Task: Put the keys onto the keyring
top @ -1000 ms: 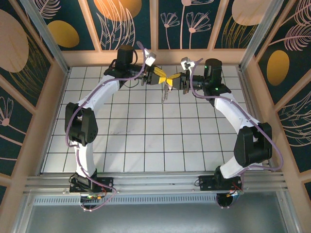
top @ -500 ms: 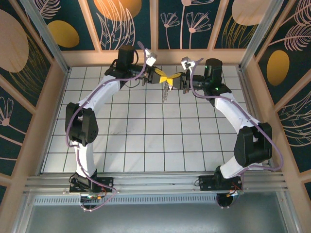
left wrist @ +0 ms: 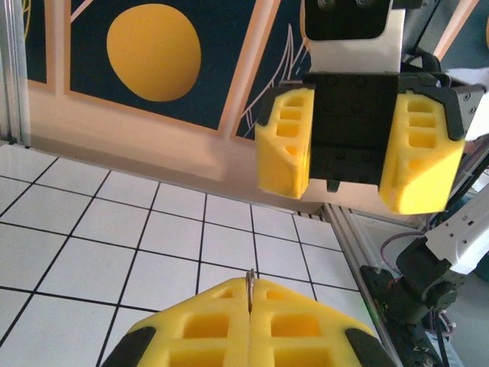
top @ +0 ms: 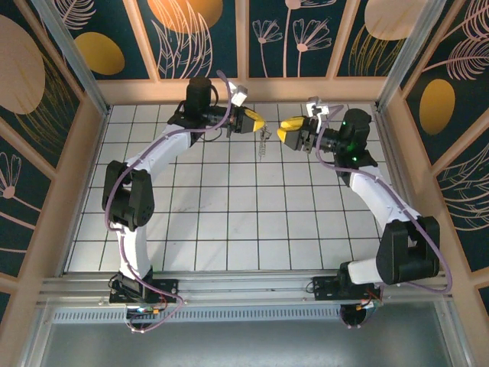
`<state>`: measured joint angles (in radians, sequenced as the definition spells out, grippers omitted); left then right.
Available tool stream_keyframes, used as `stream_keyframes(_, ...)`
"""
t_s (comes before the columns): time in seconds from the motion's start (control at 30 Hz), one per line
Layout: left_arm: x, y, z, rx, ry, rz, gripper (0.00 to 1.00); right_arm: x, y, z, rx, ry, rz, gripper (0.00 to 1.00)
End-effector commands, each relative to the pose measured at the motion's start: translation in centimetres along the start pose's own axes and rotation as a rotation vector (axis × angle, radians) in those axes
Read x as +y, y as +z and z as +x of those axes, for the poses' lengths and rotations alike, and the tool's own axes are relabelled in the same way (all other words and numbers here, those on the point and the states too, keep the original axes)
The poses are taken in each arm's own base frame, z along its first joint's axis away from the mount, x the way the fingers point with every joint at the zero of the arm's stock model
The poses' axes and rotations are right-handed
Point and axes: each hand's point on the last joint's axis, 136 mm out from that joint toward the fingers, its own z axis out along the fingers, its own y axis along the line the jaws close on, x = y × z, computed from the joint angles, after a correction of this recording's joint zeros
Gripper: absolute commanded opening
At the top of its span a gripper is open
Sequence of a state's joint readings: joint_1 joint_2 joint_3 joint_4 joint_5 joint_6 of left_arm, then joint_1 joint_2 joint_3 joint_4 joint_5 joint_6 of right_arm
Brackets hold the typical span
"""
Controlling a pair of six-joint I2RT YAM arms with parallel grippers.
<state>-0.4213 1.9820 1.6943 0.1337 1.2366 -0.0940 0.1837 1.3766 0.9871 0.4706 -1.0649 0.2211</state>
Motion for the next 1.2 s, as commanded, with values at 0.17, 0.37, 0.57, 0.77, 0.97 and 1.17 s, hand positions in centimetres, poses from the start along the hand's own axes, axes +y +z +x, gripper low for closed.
stream_keyframes(0.17, -3.7, -0.3, -4.1, -0.056, 0.126, 0.029, 0.00, 0.9, 1.3, 0.2, -0.030, -0.026, -0.025, 0.48)
stream_keyframes(0.37, -4.2, -0.2, -4.4, -0.061, 0.135, 0.033, 0.00, 0.5, 2.2, 0.2, -0.034, -0.020, -0.034, 0.48)
stream_keyframes(0.57, -4.7, -0.3, -4.7, -0.074, 0.144, 0.037, 0.00, 0.1, 3.2, 0.5, -0.025, -0.009, -0.049, 0.48)
stream_keyframes(0.77, -5.0, -0.4, -5.1, -0.089, 0.149, 0.036, 0.00, 0.1, 3.6, 0.9, -0.016, -0.004, -0.068, 0.40)
stream_keyframes(0.97, -5.2, -0.4, -5.3, -0.104, 0.146, 0.037, 0.00, 0.5, 3.5, 1.2, -0.010, -0.003, -0.076, 0.08)
stream_keyframes(1.17, -5.3, -0.4, -5.6, -0.117, 0.150, 0.030, 0.00, 0.5, 3.4, 1.5, -0.002, -0.001, -0.073, 0.00)
